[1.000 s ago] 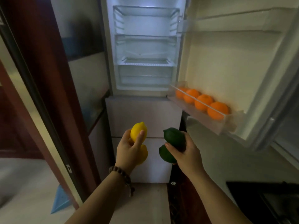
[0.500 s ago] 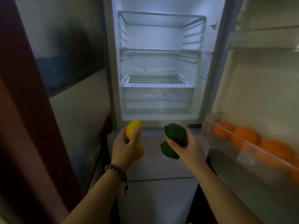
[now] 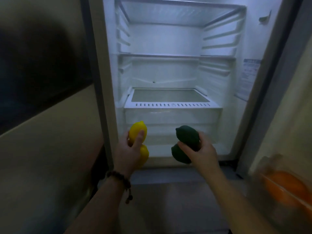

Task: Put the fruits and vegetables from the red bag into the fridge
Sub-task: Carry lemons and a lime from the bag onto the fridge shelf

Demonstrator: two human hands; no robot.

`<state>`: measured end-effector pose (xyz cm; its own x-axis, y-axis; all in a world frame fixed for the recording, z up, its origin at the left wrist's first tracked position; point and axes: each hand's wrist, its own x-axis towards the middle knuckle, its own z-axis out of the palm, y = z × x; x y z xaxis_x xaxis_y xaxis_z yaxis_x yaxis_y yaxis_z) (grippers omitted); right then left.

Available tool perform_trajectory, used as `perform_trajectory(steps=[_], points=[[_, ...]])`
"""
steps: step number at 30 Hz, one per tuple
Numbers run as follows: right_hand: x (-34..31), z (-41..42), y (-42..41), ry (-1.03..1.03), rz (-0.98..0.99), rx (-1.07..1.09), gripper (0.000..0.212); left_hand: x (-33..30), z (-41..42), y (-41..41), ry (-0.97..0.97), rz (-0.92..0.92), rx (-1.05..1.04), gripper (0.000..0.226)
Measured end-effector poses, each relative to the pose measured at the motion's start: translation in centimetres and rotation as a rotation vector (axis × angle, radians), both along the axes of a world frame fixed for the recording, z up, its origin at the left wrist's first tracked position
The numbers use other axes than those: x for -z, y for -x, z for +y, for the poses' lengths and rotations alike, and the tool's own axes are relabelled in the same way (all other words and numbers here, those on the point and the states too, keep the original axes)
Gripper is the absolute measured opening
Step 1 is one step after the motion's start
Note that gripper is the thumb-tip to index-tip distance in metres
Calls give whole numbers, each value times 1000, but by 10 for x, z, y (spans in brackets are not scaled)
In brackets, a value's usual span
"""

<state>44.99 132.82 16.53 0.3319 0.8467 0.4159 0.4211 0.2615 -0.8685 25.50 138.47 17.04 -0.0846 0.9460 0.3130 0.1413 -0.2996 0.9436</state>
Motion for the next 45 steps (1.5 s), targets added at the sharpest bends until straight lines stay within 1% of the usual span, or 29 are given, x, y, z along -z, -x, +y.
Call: perform_trajectory(steps=[2, 5, 9, 11, 13, 16, 18, 19, 20, 23, 25, 27, 29, 31, 35, 38, 41, 43, 45], points=[[-8, 28, -8, -11, -10, -15, 38, -11, 24, -10, -13, 17, -17, 29], [-32, 69, -20, -68, -23, 17, 39, -23, 54, -24, -78, 34, -42, 34], [-88, 129, -31, -171, -87, 99, 44, -35, 86, -34, -86, 26, -21, 45], [-115, 165, -33, -185, -229, 84, 47, -38, 98, -36, -85, 51, -6, 45], [-132, 206, -32, -144, -416, 43, 52, -38, 106, -39, -68, 76, 23, 50], [-138, 269, -31, -135, -814, 35, 57, -36, 117, -41, -45, 67, 74, 61], [-136, 309, -31, -61, -999, 10, 58, -35, 125, -41, -33, 48, 82, 67], [-134, 327, -30, -24, -1067, -12, 58, -36, 128, -41, -33, 41, 73, 65], [-133, 344, -28, 0, -1129, -30, 58, -35, 131, -40, -39, 37, 65, 59], [-130, 389, -19, 41, -1279, -29, 58, -39, 136, -38, -42, 17, 73, 36], [-126, 413, -11, 63, -1348, -45, 58, -41, 137, -36, -40, 0, 75, 29], [-120, 430, -5, 75, -1391, -54, 57, -42, 137, -35, -49, -5, 77, 27], [-113, 441, 0, 74, -1417, -50, 58, -42, 136, -33, -56, -6, 80, 28], [-108, 446, 2, 98, -1397, -66, 61, -40, 135, -31, -64, 2, 81, 31], [-105, 447, -5, 246, -1232, -184, 69, -37, 131, -28, -79, 15, 80, 31], [-108, 441, -12, 336, -1175, -276, 68, -40, 126, -28, -80, 32, 92, 33], [-116, 424, -14, 384, -1120, -292, 74, -44, 124, -29, -93, 14, 91, 33], [-132, 403, -13, 368, -1013, -267, 77, -46, 124, -29, -118, 0, 98, 35], [-153, 368, -15, 330, -796, -296, 65, -52, 124, -29, -163, 24, 116, 40]])
